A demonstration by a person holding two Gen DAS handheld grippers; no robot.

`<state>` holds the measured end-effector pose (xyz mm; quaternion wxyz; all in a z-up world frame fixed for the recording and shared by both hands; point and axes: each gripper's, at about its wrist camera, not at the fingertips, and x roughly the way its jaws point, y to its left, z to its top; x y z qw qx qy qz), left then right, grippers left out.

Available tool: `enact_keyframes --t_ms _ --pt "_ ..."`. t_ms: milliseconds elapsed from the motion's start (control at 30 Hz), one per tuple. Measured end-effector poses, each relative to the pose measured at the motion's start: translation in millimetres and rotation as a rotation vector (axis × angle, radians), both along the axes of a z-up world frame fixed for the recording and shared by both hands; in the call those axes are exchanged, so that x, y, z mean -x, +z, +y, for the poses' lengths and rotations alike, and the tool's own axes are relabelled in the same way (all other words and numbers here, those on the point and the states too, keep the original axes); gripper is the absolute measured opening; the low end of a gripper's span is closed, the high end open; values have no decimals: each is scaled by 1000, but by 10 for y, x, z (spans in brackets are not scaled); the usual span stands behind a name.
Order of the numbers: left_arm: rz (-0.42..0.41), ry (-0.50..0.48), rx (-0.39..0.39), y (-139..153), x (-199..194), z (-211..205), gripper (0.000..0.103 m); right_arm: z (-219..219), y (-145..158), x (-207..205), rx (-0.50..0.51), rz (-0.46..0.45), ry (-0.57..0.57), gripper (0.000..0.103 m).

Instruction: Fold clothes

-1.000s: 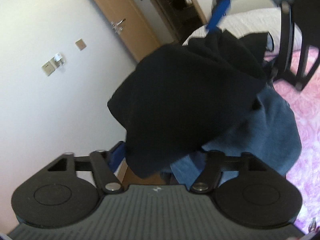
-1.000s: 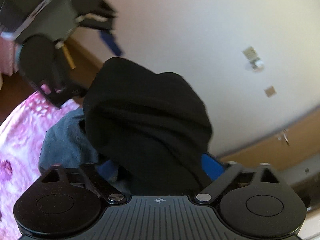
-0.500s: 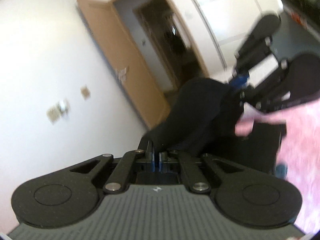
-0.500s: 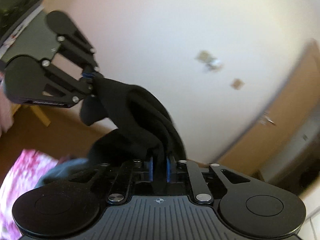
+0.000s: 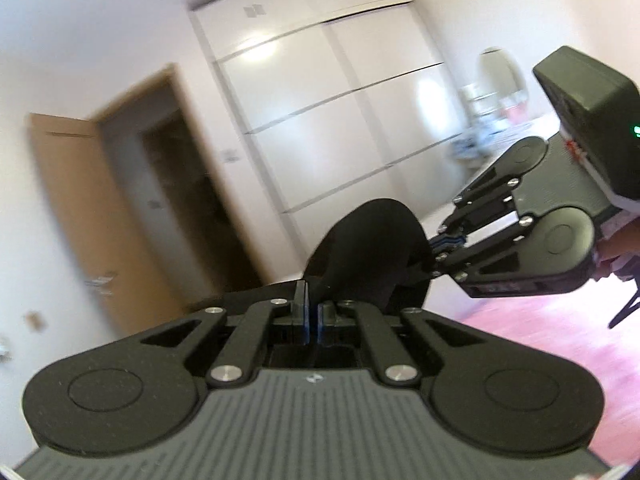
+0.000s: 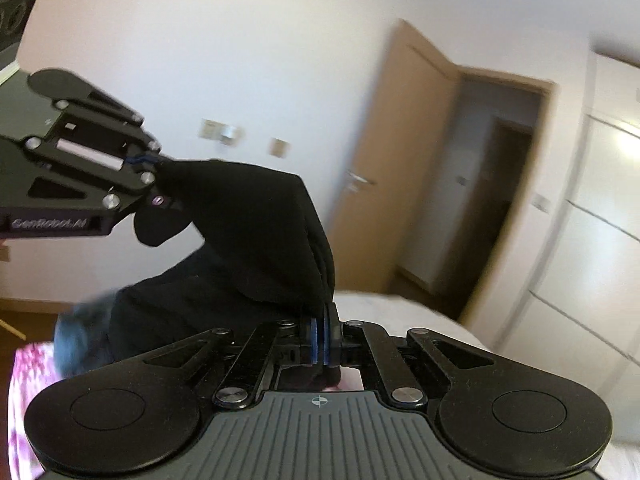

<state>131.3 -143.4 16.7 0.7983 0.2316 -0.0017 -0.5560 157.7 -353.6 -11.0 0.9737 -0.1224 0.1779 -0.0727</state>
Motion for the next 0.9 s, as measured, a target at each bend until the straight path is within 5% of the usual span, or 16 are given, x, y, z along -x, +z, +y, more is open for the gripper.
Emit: enact_keyframes --t_ms 133,333,433,567,600,700,767,900 --pt "149 -118 -122 -440 1070 -393 3 -380 -362 1035 -45 118 -94 1" --pt "410 -228 -427 -1431 1888 -754 19 -958 -1645 2294 -170 461 -309 1" --pt "426 -198 -533 -1606 1739 -883 31 -1268 -2191 2776 -231 587 -459 1" --pt "416 -120 -612 -1942 1575 -762 44 -1613 -2457 3322 -288 665 -546 2" --pt "413 -98 -629 -2024 1485 -725 46 -1629 -2424 3361 -286 672 -546 9" --pt "398 -38 -679 -2281 1194 -614 50 -1683 -2413 3252 -307 680 -534 60" --pt "378 -17 -697 -2374 1045 -616 52 -1501 -2152 3324 -322 678 -504 64" --pt "378 -34 -722 -2611 699 -635 62 -1317 -2383 2707 -288 728 -343 65"
